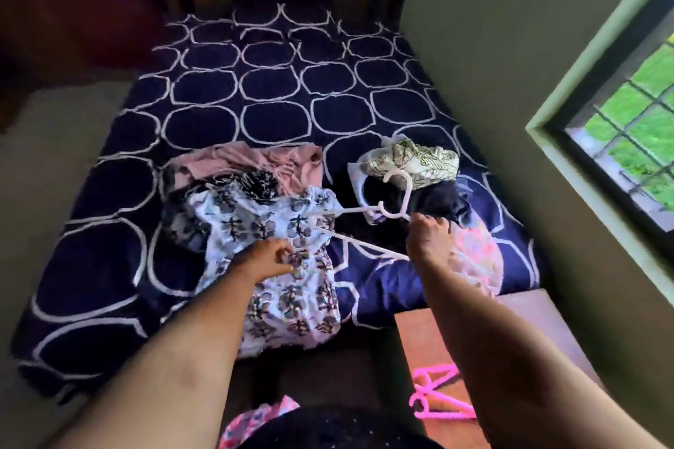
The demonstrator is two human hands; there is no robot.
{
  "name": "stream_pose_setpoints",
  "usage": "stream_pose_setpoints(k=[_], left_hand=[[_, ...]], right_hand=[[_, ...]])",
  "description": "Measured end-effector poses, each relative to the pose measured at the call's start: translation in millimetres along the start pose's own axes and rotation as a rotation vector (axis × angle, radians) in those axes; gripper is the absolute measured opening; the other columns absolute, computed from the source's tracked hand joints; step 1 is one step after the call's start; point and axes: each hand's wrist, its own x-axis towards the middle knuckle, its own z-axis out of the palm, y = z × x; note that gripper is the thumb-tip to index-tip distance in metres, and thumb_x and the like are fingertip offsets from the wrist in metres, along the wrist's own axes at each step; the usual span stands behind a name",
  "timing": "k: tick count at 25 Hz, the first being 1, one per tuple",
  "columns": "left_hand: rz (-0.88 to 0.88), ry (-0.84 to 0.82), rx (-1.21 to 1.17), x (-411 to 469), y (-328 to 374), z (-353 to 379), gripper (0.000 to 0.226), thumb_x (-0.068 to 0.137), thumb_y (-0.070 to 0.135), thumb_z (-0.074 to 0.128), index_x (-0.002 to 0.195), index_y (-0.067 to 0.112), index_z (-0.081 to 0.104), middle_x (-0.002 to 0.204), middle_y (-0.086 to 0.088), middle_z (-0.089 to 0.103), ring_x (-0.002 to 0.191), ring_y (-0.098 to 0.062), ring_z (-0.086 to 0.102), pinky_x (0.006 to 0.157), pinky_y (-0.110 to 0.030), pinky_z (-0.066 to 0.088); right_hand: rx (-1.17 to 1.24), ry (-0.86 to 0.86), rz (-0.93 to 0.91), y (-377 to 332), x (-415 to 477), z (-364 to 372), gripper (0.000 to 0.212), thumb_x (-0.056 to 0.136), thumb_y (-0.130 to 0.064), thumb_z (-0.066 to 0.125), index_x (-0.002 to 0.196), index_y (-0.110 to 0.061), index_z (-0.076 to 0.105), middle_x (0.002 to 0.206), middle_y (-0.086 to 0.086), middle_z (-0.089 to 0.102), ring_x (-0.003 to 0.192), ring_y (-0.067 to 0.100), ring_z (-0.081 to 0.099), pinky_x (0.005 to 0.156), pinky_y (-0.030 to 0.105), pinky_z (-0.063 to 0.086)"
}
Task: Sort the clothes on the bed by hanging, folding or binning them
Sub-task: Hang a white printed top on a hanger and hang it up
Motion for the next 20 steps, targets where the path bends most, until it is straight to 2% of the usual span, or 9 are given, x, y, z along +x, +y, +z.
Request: stream_pose_setpoints(k=[4,7,10,12,15,20], left_hand=[[-0.124,0.058,-0.047,-7.9,-73.5,-28.2,0.033,0.077,0.032,0.076,0.108,0.034,0.065,0.097,0.005,0.069,0.083,-0.014,0.064,0.075,-0.026,0.049],[-0.176,0.081,-0.089,2.8,-122.8,-54.9,0.034,0.078,0.028,0.077,0.110,0.028,0.066,0.099,0.003,0.068,0.082,-0.019,0.064,0.071,-0.023,0.047],[-0.174,0.077,-0.063,28.5,-161.4,-82.0,0.035,0.080,0.028,0.075,0.113,0.027,0.065,0.102,0.006,0.066,0.081,-0.012,0.059,0.070,-0.021,0.044],[-0.165,0.057,-0.020,52.2,-182.9,-96.0,0.036,0.080,0.029,0.074,0.115,0.026,0.064,0.102,0.008,0.062,0.083,-0.011,0.057,0.073,-0.022,0.044],[-0.140,0.037,0.043,87.3,-202.4,-109.2,0.039,0.080,0.033,0.074,0.116,0.028,0.063,0.111,0.006,0.061,0.090,-0.012,0.060,0.079,-0.025,0.049],[-0.138,0.056,0.180,145.5,-222.9,-117.7,0.033,0.085,0.030,0.069,0.117,0.031,0.062,0.121,0.004,0.059,0.107,-0.018,0.059,0.088,-0.033,0.050]], right_hand=[[0.062,-0.076,0.024,-86.4,19.3,17.1,0.028,0.094,-0.016,0.042,0.112,-0.022,0.063,0.122,0.003,0.059,0.119,0.027,0.041,0.089,0.045,0.037],[0.091,-0.086,0.043,-141.7,34.0,33.0,0.028,0.093,-0.014,0.044,0.111,-0.023,0.063,0.119,0.003,0.059,0.117,0.026,0.043,0.090,0.048,0.037],[0.109,-0.092,0.064,-184.1,54.8,49.0,0.025,0.092,-0.015,0.046,0.107,-0.024,0.065,0.116,0.004,0.060,0.115,0.026,0.048,0.091,0.049,0.037],[0.146,-0.103,0.086,-204.7,70.3,62.4,0.023,0.090,-0.018,0.048,0.103,-0.024,0.067,0.111,0.004,0.063,0.111,0.027,0.051,0.092,0.049,0.038],[0.229,-0.151,0.090,-221.5,90.5,80.8,0.022,0.087,-0.027,0.052,0.100,-0.020,0.069,0.103,0.004,0.065,0.104,0.028,0.056,0.085,0.040,0.042],[0.291,-0.173,-0.016,-234.9,122.1,106.0,0.012,0.086,-0.020,0.056,0.085,-0.019,0.067,0.096,0.005,0.065,0.096,0.031,0.058,0.072,0.036,0.045]])
